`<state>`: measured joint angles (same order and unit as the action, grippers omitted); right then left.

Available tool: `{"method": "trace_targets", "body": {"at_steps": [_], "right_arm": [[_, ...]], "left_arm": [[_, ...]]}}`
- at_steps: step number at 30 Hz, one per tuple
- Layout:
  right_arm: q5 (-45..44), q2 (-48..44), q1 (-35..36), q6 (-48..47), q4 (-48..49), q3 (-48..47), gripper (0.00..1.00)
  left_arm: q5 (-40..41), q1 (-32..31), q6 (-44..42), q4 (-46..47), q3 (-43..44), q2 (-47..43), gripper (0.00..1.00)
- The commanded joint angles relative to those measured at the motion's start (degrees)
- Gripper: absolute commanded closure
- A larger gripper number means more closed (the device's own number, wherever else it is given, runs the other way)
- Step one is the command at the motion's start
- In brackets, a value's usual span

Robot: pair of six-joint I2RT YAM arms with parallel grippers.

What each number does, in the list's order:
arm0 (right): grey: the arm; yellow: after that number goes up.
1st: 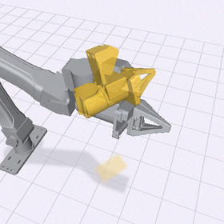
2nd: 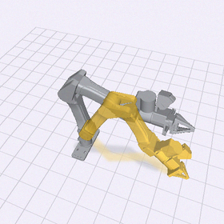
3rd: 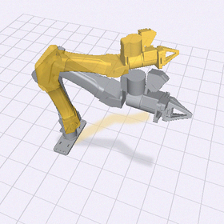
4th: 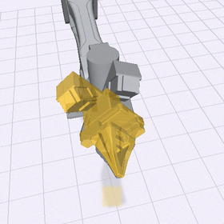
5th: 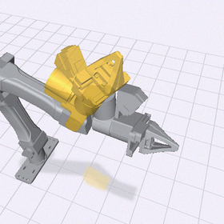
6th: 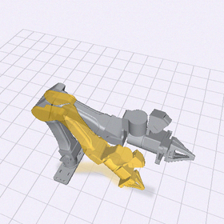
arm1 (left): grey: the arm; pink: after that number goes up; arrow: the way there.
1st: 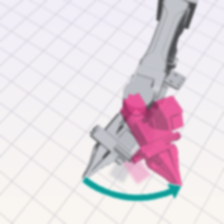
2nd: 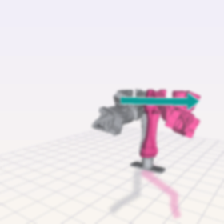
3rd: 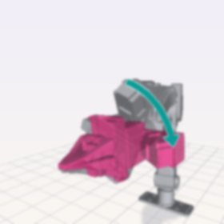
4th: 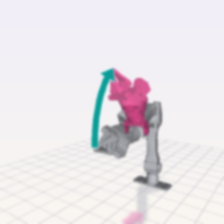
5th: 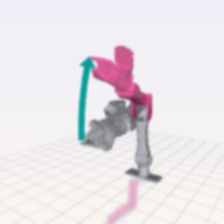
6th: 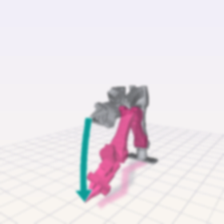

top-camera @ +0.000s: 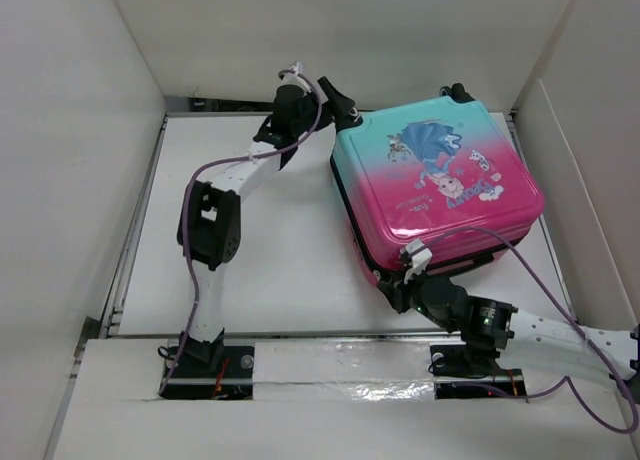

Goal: Pack the luggage

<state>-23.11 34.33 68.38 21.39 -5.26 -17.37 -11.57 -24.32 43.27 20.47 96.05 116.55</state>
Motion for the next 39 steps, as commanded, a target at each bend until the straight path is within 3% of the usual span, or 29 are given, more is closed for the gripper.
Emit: {"method": "trace_targets", "body": {"at_steps": [1,11,16,21,31,35,36,38,39], "right_arm": [[9.05,0.56,1.76,0.41,7.63,-1.71,1.0],[8.88,3.2,1.76,0.76,8.6,-1.62,1.0],[7.82,1.45,1.76,1.55,7.28,-0.83,1.0],[5.63,-1.19,1.76,2.34,5.52,-0.39,1.0],[3.95,-1.1,1.76,2.08,3.15,-1.09,1.0],[3.6,-1.1,1.76,1.99,3.15,-0.83,1.0],[3.52,-1.02,1.76,1.99,3.23,-0.74,1.0],[3.95,-0.93,1.76,1.99,2.71,-0.83,1.0],[3.95,-1.19,1.24,1.99,2.45,-0.92,1.0]], "left_arm": [[-4.86,0.32,-3.01,-11.67,11.49,8.05,0.09],[-6.96,1.38,1.73,-10.81,24.97,16.68,0.13],[-9.34,1.38,4.46,-7.73,24.54,18.27,0.16],[-11.36,1.99,7.7,-5.27,24.27,19.85,0.26],[-15.5,1.46,14.56,6.86,22.34,21.17,0.3],[-16.64,1.46,18.4,16.49,17.0,20.03,0.51],[-17.07,0.94,19.83,19.23,16.11,20.29,0.62],[-17.34,0.33,20.72,19.79,17.49,21.43,0.74],[-17.17,0.32,20.54,19.96,17.5,21.44,0.89]]}}
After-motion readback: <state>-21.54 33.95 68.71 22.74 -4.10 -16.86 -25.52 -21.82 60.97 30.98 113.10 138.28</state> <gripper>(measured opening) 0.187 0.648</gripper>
